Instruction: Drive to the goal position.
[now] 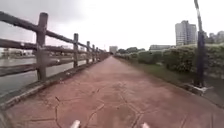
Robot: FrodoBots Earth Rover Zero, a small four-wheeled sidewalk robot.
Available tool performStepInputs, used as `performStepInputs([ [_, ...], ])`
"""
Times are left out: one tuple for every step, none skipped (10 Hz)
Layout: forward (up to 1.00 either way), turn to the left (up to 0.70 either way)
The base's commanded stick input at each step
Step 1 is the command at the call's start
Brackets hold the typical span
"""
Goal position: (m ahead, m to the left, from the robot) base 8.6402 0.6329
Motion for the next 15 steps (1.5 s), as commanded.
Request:
performStepInputs([
  [0.7,0.0],
  [0.7,0.0],
  [0.7,0.0],
  [0.7,0.0],
  [0.7,0.0],
  [0.7,0.0],
  [0.7,0.0],
  [0.7,0.0],
  [0.7,0.0],
  [0.7,0.0],
  [0.7,0.0],
  [0.7,0.0],
  [0.7,0.0],
  [0.7,0.0],
  [0.7,0.0],
])
